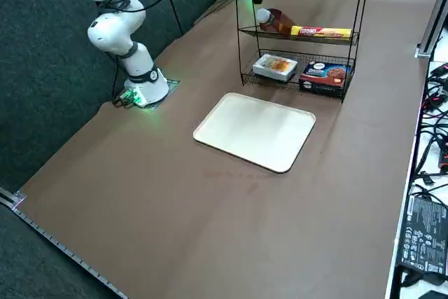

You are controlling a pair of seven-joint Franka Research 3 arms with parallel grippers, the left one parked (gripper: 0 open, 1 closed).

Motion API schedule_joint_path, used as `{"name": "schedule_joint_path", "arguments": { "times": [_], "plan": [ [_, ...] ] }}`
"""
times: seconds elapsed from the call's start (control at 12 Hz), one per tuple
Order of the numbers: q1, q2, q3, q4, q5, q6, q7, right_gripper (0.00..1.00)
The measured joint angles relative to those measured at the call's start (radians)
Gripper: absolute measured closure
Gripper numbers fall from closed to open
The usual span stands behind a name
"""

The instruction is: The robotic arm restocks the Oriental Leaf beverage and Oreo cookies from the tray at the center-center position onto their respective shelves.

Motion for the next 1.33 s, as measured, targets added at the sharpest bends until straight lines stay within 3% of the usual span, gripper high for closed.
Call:
{"name": "schedule_joint_path", "arguments": {
  "times": [0.25, 0.83, 1.33],
  "plan": [
    [0.0, -0.037, 0.0, -0.058, -0.009, 0.025, 0.0, 0.0],
    [-0.001, -0.051, 0.001, -0.067, -0.09, 0.003, -0.004, 0.0],
    [-0.001, -0.062, 0.011, -0.043, -0.089, -0.1, -0.005, 0.0]
  ]
}}
